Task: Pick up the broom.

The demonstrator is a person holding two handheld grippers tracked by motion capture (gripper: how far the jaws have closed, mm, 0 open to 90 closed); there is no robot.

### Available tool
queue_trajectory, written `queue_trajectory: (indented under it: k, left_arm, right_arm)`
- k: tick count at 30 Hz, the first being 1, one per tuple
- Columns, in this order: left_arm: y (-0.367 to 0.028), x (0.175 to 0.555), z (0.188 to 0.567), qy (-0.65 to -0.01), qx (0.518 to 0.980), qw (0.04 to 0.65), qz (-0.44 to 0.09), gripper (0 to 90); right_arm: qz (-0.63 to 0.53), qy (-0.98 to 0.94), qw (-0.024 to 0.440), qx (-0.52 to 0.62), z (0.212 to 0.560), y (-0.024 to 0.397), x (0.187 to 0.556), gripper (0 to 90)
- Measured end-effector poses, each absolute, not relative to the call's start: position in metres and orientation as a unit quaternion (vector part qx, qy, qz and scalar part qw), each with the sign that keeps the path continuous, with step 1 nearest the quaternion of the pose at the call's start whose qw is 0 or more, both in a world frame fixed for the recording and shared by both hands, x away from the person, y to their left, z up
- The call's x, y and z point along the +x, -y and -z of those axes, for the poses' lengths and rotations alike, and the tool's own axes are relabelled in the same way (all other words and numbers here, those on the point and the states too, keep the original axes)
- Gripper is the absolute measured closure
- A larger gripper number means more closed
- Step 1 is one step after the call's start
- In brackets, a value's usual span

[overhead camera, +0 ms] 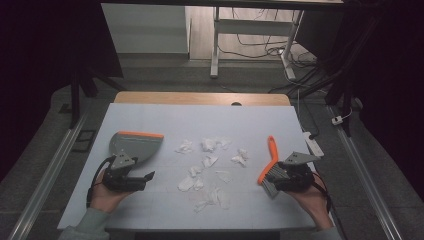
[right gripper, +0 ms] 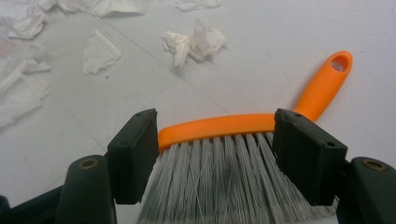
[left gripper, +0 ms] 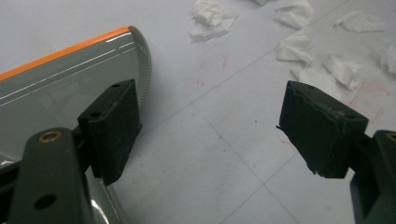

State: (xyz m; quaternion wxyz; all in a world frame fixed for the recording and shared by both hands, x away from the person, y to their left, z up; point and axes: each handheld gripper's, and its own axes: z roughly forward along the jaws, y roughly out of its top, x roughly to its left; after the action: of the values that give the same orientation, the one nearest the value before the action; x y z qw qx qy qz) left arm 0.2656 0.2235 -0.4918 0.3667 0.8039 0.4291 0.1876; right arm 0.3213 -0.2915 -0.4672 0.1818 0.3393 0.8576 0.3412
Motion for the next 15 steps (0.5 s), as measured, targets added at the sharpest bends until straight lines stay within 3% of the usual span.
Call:
queue_trajectory:
  k: [15]
  left_arm:
    - [-0.221, 0.266, 0.492, -0.420, 0.810, 0.369, -0.176, 21.5]
  right_arm:
    - [-0.290, -0.851, 0.142, 0.415, 0.436, 0.269, 0.365, 33.2]
